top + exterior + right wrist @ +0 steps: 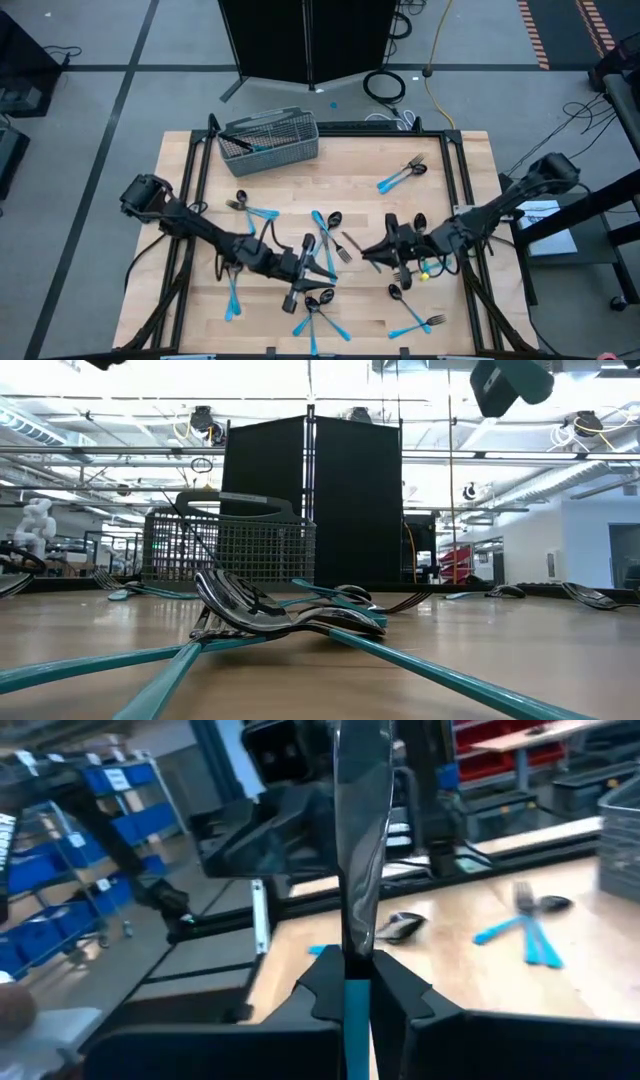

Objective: Sort silverware
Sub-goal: Put the blue knife into the silverware basket

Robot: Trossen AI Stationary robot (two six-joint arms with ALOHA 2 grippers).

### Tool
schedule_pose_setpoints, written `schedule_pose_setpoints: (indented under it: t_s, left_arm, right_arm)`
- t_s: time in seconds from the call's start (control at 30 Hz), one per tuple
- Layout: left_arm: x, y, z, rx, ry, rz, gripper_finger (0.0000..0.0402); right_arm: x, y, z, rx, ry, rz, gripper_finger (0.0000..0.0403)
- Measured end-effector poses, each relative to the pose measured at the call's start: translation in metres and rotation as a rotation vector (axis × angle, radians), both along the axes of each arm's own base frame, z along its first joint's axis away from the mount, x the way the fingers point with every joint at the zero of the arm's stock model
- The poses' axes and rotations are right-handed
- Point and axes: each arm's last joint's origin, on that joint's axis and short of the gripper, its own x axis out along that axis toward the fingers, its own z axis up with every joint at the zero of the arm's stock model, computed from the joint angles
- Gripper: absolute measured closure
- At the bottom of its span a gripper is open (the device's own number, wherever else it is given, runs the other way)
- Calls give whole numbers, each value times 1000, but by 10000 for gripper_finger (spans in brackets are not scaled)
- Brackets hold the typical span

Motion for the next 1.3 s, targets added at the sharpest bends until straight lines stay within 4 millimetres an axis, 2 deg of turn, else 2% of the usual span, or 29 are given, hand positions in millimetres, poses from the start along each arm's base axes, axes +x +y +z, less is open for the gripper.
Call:
schedule_pose_setpoints:
  t_s: [0.17,0.33,0.53,0.67,0.93,1.07,1.3]
  left_arm:
    - [-5,-11,1,-9,-5,-13,326]
    - [-11,-28,-5,-13,-7,-15,327]
    - [-17,-43,-12,-68,-11,115,326]
    - [-20,-45,-9,-147,-75,197,327]
    - [4,-49,-4,-134,-94,177,326]
    - [15,-52,0,-85,-73,193,326]
    - [23,-49,0,26,-36,214,326]
  right_arm:
    - [9,16,-10,13,-45,40,399]
    - [8,25,-8,27,-101,72,399]
    - [3,31,0,-16,-188,96,399]
    - [3,31,1,-26,-210,94,399]
    - [10,36,-10,-38,-198,95,399]
    - [15,39,-4,-42,-212,99,399]
    - [18,44,0,-87,-184,108,399]
